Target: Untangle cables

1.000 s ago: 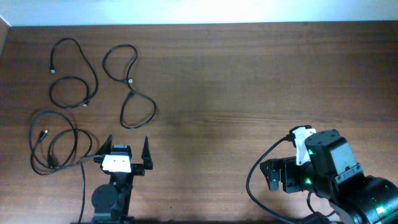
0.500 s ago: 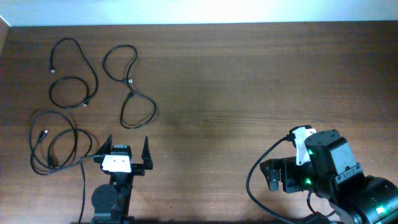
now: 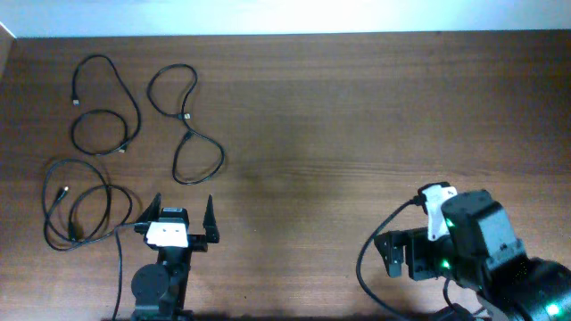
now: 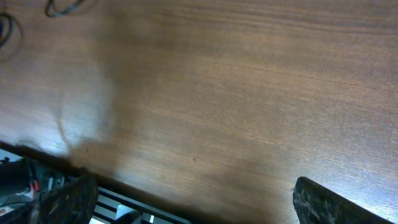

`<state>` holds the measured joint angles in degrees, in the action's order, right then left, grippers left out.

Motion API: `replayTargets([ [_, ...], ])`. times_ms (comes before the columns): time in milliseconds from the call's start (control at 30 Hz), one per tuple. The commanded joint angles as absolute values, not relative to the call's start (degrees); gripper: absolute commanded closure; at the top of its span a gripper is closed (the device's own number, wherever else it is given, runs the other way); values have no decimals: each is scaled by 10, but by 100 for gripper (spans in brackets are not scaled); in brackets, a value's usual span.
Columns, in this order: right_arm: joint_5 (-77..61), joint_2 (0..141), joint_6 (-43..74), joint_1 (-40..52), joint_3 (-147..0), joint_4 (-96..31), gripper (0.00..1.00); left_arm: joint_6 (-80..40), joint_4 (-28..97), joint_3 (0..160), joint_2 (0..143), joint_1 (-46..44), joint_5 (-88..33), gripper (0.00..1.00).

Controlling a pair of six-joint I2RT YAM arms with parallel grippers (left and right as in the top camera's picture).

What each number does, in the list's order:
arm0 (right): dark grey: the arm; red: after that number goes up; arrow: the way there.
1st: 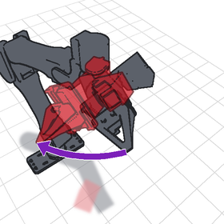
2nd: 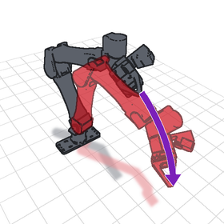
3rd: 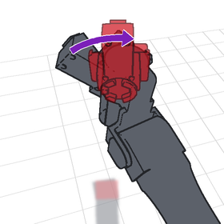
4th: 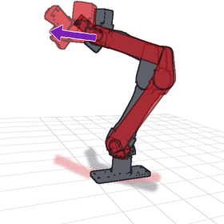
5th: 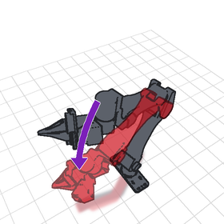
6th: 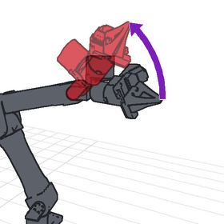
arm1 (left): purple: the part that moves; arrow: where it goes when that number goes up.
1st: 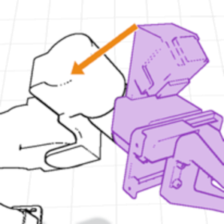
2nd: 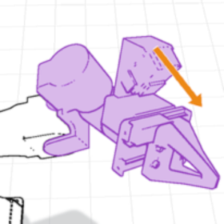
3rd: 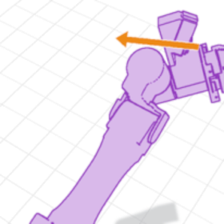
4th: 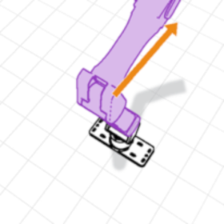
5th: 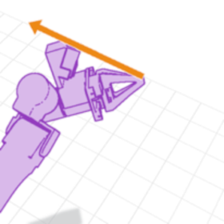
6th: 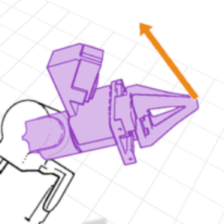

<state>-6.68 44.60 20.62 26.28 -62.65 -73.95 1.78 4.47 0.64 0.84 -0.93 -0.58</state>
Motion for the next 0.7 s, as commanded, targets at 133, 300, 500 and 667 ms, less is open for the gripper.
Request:
replayTargets([
  [133, 8, 349, 187, 195, -628, -692, 1, 27, 48, 5, 3, -7, 3, 1],
  [300, 5, 283, 182, 118, -548, -513, 1, 27, 48, 5, 3, -7, 3, 1],
  [500, -110, 153, 61, 107, -244, -144, 1, 27, 48, 5, 3, -7, 3, 1],
  [667, -131, 92, 47, 77, -110, -41, 1, 27, 48, 5, 3, -7, 3, 1],
])
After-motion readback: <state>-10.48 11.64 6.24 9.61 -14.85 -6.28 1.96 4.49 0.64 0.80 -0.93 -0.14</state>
